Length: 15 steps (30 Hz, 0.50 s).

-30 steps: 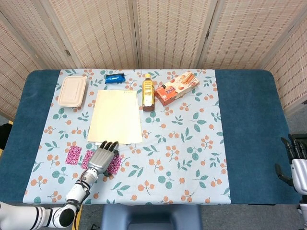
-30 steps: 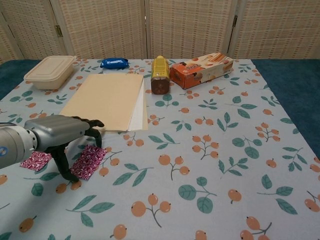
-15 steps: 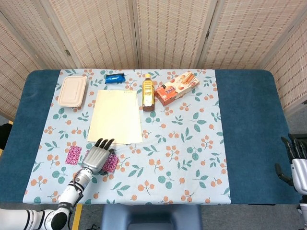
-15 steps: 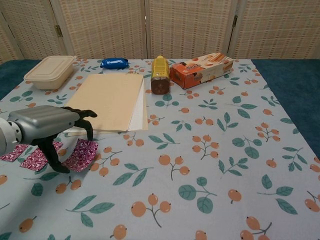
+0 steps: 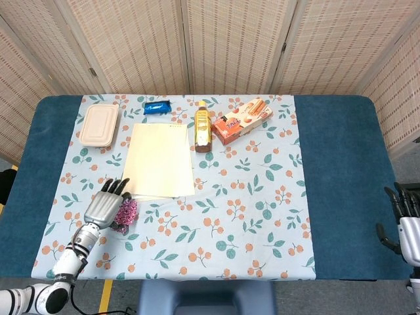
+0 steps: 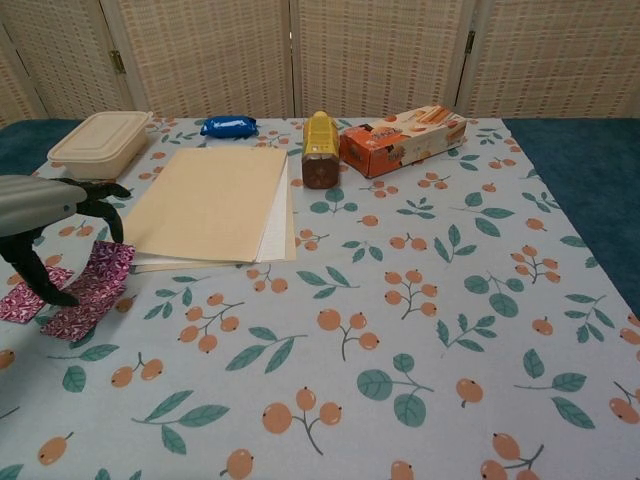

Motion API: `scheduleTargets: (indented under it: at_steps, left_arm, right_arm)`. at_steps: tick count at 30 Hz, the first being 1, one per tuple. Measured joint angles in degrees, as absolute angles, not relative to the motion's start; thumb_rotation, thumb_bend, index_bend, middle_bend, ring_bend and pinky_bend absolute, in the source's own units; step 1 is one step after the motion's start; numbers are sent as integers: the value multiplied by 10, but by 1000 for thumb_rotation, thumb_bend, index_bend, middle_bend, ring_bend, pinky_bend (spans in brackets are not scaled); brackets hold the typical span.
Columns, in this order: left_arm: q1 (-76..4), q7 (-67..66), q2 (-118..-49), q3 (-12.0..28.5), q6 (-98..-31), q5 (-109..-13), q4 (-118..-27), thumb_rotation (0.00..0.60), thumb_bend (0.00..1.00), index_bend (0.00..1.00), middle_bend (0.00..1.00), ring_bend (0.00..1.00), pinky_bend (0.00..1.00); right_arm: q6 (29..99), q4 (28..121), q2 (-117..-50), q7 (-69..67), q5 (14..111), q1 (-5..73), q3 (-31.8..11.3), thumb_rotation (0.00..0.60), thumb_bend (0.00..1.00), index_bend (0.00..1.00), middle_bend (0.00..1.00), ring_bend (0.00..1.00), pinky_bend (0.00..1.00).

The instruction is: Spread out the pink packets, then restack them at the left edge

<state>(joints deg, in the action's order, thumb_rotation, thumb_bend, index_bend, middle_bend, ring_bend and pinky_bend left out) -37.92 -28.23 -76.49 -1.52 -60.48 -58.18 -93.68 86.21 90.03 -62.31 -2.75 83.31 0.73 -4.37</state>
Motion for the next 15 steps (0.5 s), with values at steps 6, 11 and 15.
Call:
scheduleTargets:
  at_steps: [6, 11, 15]
  left_arm:
    - [-364, -238, -758, -19, -586, -601, -879, 600, 135, 351, 0, 0, 0]
    - [-353, -213, -758, -26, -573, -628, -838, 600, 135, 350, 0, 0, 0]
    - [-345, -191, -760, -32, -561, -652, -808, 600, 135, 350, 0, 0, 0]
  right_arm:
    - [866, 908, -619, -22, 834, 7, -45, 600, 452, 5, 11, 0, 0]
    - [869, 915, -615, -18, 833, 6, -46, 600, 453, 5, 11, 0, 0]
    - [867, 919, -615, -14, 835, 6, -45, 600, 453, 5, 11, 0, 0]
